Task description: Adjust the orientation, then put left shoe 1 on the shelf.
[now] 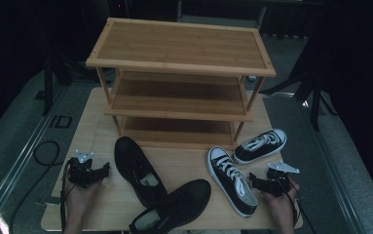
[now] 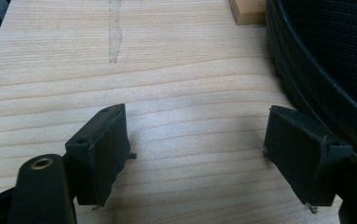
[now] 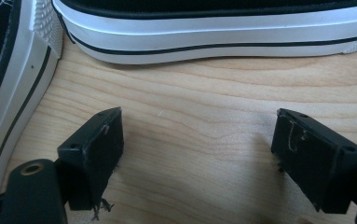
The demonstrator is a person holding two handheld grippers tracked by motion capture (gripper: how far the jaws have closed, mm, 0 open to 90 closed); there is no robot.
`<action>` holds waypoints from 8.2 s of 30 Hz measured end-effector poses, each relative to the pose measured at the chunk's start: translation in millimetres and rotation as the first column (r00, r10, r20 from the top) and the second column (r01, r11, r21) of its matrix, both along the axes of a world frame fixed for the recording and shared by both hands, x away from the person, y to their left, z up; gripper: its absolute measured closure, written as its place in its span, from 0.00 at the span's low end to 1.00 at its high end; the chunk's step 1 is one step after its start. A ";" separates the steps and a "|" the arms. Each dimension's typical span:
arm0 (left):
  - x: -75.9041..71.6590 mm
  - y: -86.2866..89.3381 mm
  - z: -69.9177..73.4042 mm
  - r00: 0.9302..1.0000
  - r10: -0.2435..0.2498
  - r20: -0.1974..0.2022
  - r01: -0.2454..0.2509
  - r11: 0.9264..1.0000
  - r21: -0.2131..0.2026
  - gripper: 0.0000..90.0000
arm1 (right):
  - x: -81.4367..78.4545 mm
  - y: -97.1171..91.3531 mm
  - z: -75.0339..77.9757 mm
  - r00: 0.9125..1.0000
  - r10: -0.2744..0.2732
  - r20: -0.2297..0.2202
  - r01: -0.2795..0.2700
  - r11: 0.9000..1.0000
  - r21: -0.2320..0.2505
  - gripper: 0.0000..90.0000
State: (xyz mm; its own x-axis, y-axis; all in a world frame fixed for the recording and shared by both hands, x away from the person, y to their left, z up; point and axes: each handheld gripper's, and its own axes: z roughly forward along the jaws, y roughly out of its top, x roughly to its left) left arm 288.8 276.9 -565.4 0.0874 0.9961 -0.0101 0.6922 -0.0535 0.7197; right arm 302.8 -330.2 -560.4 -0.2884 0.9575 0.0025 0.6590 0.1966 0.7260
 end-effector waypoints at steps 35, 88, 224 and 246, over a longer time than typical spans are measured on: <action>-1.4 -13.7 19.0 0.992 -0.124 -0.015 0.124 0.992 -0.035 1.00 | 0.0 0.0 0.0 1.000 0.000 0.000 0.000 1.000 0.000 0.19; 89.8 -100.2 22.9 0.947 -0.317 -0.045 0.318 0.948 0.011 1.00 | 0.0 0.2 -0.1 1.000 0.010 0.001 -0.010 1.000 -0.001 0.19; 47.0 -157.3 112.3 0.933 -0.338 -0.123 0.319 0.935 -0.156 0.96 | 0.1 0.2 -0.2 1.000 0.015 0.002 -0.015 1.000 -0.002 0.19; 84.3 -179.0 106.2 0.972 -0.225 -0.072 0.208 0.960 -0.186 0.96 | 0.0 0.3 -0.1 1.000 0.015 0.001 -0.015 1.000 -0.001 0.19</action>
